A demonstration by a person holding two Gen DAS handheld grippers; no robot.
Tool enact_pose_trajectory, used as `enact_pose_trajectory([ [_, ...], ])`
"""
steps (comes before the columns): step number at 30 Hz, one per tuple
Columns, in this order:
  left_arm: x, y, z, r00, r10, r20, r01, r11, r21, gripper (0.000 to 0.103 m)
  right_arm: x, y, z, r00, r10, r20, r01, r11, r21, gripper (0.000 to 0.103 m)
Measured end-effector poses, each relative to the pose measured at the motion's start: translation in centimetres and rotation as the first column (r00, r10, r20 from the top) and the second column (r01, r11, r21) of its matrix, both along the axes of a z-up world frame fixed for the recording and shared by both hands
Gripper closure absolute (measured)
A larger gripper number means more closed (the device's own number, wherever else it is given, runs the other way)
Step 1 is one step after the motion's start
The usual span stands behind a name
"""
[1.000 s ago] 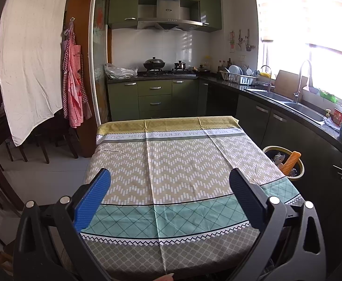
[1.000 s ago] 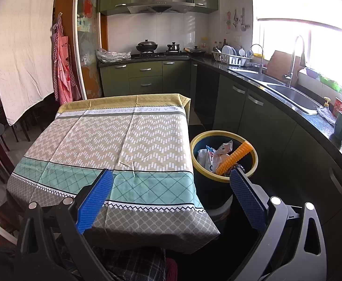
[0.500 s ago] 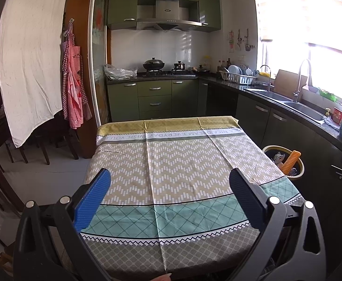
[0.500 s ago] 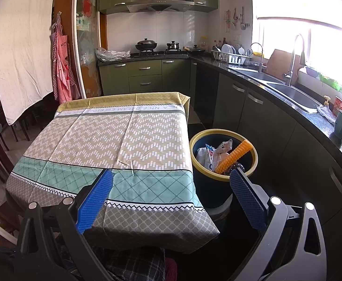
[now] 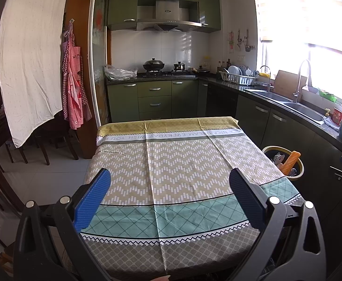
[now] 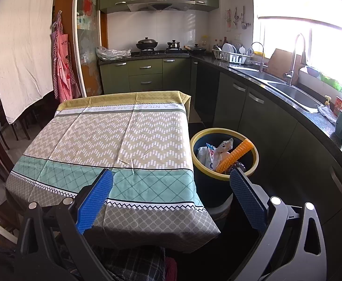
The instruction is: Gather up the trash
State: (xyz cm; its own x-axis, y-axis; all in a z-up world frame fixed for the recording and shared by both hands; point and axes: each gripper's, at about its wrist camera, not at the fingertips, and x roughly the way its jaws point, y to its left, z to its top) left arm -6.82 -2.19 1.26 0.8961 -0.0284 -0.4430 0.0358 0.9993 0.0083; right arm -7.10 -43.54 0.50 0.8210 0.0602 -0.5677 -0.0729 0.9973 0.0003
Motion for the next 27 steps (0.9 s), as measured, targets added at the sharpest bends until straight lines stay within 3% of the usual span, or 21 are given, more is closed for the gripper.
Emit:
enact_pose_trajectory([
  [27,-0.02,0.05,0.04,1.000,-0.006,0.000,0.006,1.000,0.000,0.006,0.29,-0.24,-0.43,1.000,0.007,-0.008,-0.007,1.000,-0.004,0.005],
])
